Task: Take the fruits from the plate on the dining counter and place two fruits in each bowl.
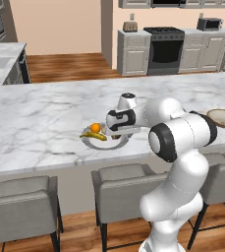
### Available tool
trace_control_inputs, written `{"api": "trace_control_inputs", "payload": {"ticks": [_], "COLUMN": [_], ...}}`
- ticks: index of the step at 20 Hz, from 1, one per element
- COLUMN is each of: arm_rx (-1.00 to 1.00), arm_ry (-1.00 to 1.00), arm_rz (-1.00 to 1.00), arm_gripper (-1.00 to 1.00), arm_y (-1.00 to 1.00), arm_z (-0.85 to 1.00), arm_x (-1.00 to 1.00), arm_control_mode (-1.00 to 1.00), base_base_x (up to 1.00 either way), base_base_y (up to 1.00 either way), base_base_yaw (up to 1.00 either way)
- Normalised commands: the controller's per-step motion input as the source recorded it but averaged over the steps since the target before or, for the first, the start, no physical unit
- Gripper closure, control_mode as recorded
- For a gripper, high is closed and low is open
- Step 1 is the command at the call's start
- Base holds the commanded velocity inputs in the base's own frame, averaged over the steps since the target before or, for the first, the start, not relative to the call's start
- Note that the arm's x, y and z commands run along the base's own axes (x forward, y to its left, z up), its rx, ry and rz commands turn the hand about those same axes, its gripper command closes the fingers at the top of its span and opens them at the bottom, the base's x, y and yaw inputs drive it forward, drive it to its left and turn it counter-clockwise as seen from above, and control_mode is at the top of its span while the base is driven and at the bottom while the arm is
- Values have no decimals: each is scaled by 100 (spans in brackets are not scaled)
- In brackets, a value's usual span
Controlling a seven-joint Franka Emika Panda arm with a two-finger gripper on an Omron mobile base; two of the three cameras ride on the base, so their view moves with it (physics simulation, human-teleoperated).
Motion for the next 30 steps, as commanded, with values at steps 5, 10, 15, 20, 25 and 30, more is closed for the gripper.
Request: {"api": "trace_control_inputs", "payload": {"ticks": [5,10,15,20,25,30], "arm_rx": [0,0,0,0,0,0], "arm_ry": [-5,-3,0,0,0,0], "arm_rz": [0,0,0,0,0,0], "arm_gripper": [-100,-100,-100,-100,-100,-100], "arm_y": [-4,0,0,0,0,0], "arm_z": [0,-3,-16,-46,-16,0], "arm_x": [27,35,31,20,18,27], "arm_control_mode": [-100,-100,-100,-100,-100,-100], "base_base_x": [0,0,0,0,0,0], "base_base_y": [0,0,0,0,0,0], "base_base_yaw": [0,0,0,0,0,0]}}
